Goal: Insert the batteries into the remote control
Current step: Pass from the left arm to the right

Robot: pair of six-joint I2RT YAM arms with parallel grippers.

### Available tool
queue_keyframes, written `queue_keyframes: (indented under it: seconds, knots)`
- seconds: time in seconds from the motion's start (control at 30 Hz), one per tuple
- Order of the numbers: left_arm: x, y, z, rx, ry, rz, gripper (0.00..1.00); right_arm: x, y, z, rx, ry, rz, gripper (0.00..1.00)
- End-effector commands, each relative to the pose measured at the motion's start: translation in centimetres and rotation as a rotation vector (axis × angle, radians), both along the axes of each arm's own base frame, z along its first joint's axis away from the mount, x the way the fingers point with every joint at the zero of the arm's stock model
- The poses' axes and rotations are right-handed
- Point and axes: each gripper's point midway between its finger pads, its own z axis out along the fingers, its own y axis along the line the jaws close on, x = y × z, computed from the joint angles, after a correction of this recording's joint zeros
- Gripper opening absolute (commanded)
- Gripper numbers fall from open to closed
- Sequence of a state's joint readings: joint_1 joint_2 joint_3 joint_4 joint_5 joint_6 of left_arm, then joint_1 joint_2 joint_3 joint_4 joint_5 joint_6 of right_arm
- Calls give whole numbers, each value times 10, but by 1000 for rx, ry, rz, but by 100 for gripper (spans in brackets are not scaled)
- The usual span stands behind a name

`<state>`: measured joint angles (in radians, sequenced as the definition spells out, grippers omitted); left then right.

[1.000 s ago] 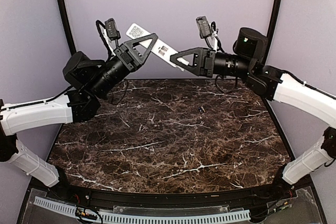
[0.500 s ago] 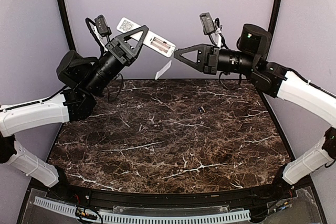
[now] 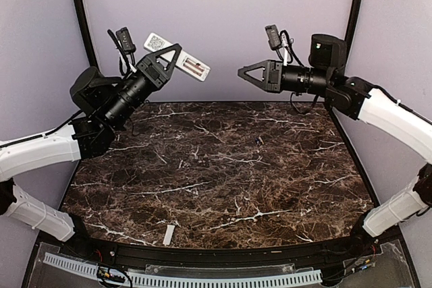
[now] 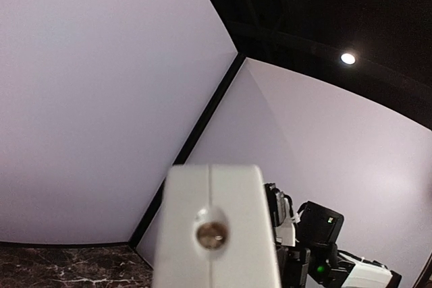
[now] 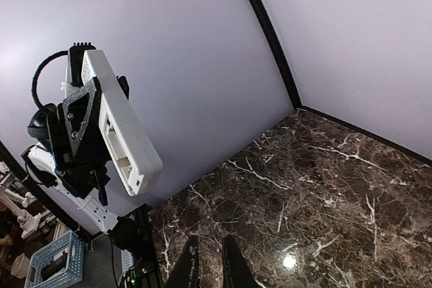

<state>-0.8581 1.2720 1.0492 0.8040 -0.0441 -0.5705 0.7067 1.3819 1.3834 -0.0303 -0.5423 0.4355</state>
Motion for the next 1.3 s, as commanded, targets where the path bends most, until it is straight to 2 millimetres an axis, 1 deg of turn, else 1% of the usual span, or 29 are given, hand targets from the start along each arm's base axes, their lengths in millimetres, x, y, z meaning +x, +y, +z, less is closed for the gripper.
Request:
queue_keyframes:
  seconds: [0.0, 0.1, 0.13, 0.17, 0.2, 0.3, 0.37, 0.4, 0.43, 0.5, 0.53, 0.6, 0.63, 0.67, 0.7, 0.77, 0.87, 0.97, 1.03, 1.07, 1.13, 1.27]
  knots:
    - [17, 25, -30, 105, 78, 153, 0, 4, -17, -13, -99, -53, -85, 14]
    - [17, 29, -48, 142, 116, 169, 0, 2, -20, -16, -124, -98, -86, 19]
    - [18, 30, -57, 156, 133, 173, 0, 0, -21, -17, -131, -112, -78, 21]
    - [16, 32, -58, 153, 139, 173, 0, -2, -20, -18, -136, -123, -68, 22]
    - [16, 34, -65, 160, 151, 177, 0, -4, -19, -19, -140, -133, -54, 24]
    - [13, 40, -70, 160, 173, 185, 0, -8, -17, -26, -150, -150, -30, 29]
    - [12, 40, -76, 182, 188, 181, 0, -10, -13, -30, -161, -168, -16, 36]
    - [12, 40, -78, 191, 195, 176, 0, -12, -10, -32, -171, -187, -7, 41]
    - [11, 38, -85, 210, 216, 164, 0, -16, -4, -33, -182, -213, 3, 48]
    - [11, 35, -94, 216, 246, 143, 0, -19, 9, -35, -219, -283, -11, 59]
    - [10, 34, -101, 220, 260, 134, 0, -20, 15, -37, -239, -320, -21, 72]
    - [9, 29, -108, 204, 281, 102, 0, -23, 32, -43, -281, -403, -26, 97]
    - [9, 26, -107, 189, 288, 83, 0, -24, 41, -46, -295, -428, -26, 98]
    - [10, 23, -111, 190, 298, 74, 0, -25, 50, -50, -307, -451, -17, 99]
    - [9, 21, -110, 179, 302, 59, 0, -24, 61, -56, -324, -467, -9, 99]
    - [10, 15, -113, 175, 313, 39, 0, -25, 77, -62, -351, -502, -6, 99]
    - [10, 9, -115, 171, 317, 20, 0, -24, 98, -68, -386, -547, 6, 99]
    - [10, 4, -118, 177, 325, 9, 0, -17, 110, -78, -425, -557, 5, 99]
    - [9, 1, -121, 178, 331, -3, 0, -12, 116, -82, -442, -551, -4, 96]
    - [9, 0, -121, 172, 333, -9, 0, -10, 118, -83, -449, -549, -4, 93]
    - [9, 0, -121, 162, 334, -13, 0, -7, 122, -86, -455, -543, -2, 83]
    - [9, 0, -123, 163, 336, -10, 0, -8, 124, -89, -447, -528, -1, 55]
